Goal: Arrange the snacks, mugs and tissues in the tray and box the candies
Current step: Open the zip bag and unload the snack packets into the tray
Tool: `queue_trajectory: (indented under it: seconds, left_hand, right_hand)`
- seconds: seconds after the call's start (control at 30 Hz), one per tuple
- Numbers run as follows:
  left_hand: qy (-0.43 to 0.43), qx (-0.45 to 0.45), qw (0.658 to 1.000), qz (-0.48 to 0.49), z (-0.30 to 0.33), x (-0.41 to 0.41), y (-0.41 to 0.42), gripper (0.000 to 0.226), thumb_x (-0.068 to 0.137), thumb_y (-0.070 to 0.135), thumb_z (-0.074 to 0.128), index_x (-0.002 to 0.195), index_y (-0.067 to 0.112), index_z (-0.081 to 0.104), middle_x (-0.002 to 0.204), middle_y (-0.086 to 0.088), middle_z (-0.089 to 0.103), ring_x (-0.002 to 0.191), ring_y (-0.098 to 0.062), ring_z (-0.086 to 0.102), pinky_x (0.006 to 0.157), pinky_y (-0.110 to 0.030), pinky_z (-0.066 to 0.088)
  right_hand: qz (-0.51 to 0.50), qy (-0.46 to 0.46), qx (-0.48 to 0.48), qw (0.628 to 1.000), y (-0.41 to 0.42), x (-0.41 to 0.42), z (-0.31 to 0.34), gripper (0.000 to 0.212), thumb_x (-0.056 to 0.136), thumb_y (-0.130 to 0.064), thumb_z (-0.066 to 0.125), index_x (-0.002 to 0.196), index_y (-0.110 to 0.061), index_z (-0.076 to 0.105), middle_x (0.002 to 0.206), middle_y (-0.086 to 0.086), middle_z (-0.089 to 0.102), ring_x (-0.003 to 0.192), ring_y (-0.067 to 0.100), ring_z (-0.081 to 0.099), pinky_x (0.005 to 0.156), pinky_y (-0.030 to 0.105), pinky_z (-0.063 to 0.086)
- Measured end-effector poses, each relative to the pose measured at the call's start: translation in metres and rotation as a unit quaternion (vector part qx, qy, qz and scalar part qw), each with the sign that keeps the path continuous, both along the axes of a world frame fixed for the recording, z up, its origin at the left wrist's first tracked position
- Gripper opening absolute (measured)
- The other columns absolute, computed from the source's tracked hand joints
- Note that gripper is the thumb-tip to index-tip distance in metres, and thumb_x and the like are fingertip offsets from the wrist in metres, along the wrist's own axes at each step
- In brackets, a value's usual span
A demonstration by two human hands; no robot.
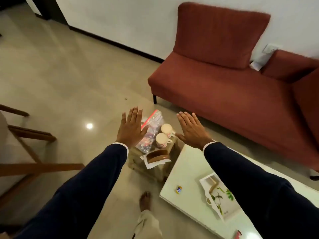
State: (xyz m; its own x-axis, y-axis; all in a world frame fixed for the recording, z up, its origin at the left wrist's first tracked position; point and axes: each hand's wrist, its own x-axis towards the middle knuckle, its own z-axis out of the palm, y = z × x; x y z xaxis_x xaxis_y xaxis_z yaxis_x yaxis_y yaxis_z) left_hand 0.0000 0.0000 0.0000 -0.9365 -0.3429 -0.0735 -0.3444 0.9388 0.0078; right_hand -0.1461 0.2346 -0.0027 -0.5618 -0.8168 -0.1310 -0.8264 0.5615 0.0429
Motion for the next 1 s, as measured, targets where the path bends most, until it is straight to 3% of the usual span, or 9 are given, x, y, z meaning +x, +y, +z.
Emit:
queue_trajectory:
  seconds: [0.3,0.4,0.53,0.67,0.73,0.8,0.83,0.9,1.0]
  left_hand:
    - [-0.136,0.098,0.985,0.037,-0.127,-0.05,-0.131,0.062,0.104,0.046,0.037,0.154,0.009,0.029,0.159,-0.015,0.036,0.149,-0.034,0.031,0.122,-0.055,0.021]
    - [-0.152,0.184,0.967,0.084,-0.174,-0.062,-0.159,0.059,0.102,0.046,0.044,0.149,0.011,0.039,0.148,-0.014,0.048,0.134,-0.035,0.047,0.11,-0.049,0.038]
    - [-0.148,0.289,0.938,0.122,-0.235,-0.073,-0.171,0.062,0.099,0.042,0.052,0.152,0.015,0.034,0.148,-0.014,0.047,0.131,-0.036,0.049,0.104,-0.048,0.042]
    - [-0.126,0.453,0.857,0.209,-0.281,-0.09,-0.177,0.085,0.094,0.041,0.067,0.158,0.012,0.019,0.16,-0.015,0.034,0.141,-0.036,0.042,0.11,-0.043,0.041]
    - [-0.116,0.525,0.809,0.238,-0.298,-0.098,-0.178,0.09,0.092,0.038,0.072,0.158,0.008,0.018,0.151,-0.013,0.046,0.126,-0.028,0.055,0.089,-0.019,0.047]
    - [-0.117,0.529,0.812,0.219,-0.308,-0.103,-0.176,0.075,0.089,0.033,0.076,0.147,0.007,0.037,0.12,-0.004,0.064,0.093,-0.013,0.063,0.066,-0.012,0.047]
    - [-0.107,0.512,0.827,0.204,-0.313,-0.107,-0.175,0.058,0.088,0.031,0.078,0.134,0.007,0.051,0.106,-0.002,0.068,0.083,-0.011,0.064,0.066,-0.017,0.05]
    - [-0.084,0.495,0.843,0.195,-0.32,-0.11,-0.173,0.037,0.084,0.03,0.081,0.108,0.008,0.066,0.093,-0.005,0.072,0.079,-0.021,0.069,0.074,-0.032,0.055]
    - [-0.097,0.521,0.823,0.206,-0.32,-0.108,-0.175,0.028,0.083,0.033,0.082,0.098,0.011,0.071,0.09,-0.004,0.072,0.082,-0.022,0.068,0.076,-0.03,0.051]
  right_hand:
    - [-0.042,-0.158,0.042,0.986,-0.143,-0.009,-0.114,0.078,0.097,-0.053,0.044,0.156,-0.01,0.016,0.159,0.012,0.029,0.144,0.031,0.032,0.118,0.043,0.031]
    - [-0.077,-0.211,0.029,0.974,-0.177,-0.01,-0.156,0.076,0.097,-0.046,0.051,0.155,-0.009,0.019,0.156,0.015,0.032,0.14,0.033,0.036,0.114,0.045,0.036]
    - [-0.125,-0.261,0.013,0.957,-0.211,-0.013,-0.205,0.072,0.095,-0.036,0.058,0.151,-0.009,0.023,0.151,0.015,0.037,0.136,0.035,0.042,0.108,0.047,0.041]
    - [-0.182,-0.318,0.022,0.93,-0.229,-0.013,-0.244,0.075,0.095,-0.033,0.057,0.154,-0.012,0.016,0.161,0.014,0.02,0.144,0.041,0.03,0.109,0.051,0.041]
    - [-0.195,-0.337,0.02,0.921,-0.234,-0.011,-0.259,0.077,0.094,-0.031,0.057,0.154,-0.011,0.014,0.162,0.015,0.015,0.146,0.043,0.024,0.112,0.052,0.036]
    - [-0.209,-0.353,0.002,0.912,-0.238,-0.01,-0.27,0.079,0.093,-0.029,0.058,0.155,-0.009,0.013,0.162,0.016,0.013,0.147,0.043,0.02,0.115,0.051,0.029]
    - [-0.217,-0.358,-0.011,0.908,-0.239,-0.011,-0.272,0.079,0.093,-0.029,0.058,0.155,-0.008,0.013,0.162,0.016,0.013,0.148,0.043,0.018,0.116,0.051,0.028]
    - [-0.234,-0.375,-0.031,0.897,-0.24,-0.011,-0.279,0.08,0.092,-0.027,0.059,0.155,-0.008,0.013,0.163,0.015,0.01,0.149,0.042,0.015,0.118,0.052,0.027]
    - [-0.244,-0.406,-0.065,0.878,-0.239,-0.009,-0.282,0.08,0.09,-0.022,0.062,0.154,-0.008,0.015,0.162,0.012,0.009,0.149,0.039,0.016,0.118,0.053,0.028]
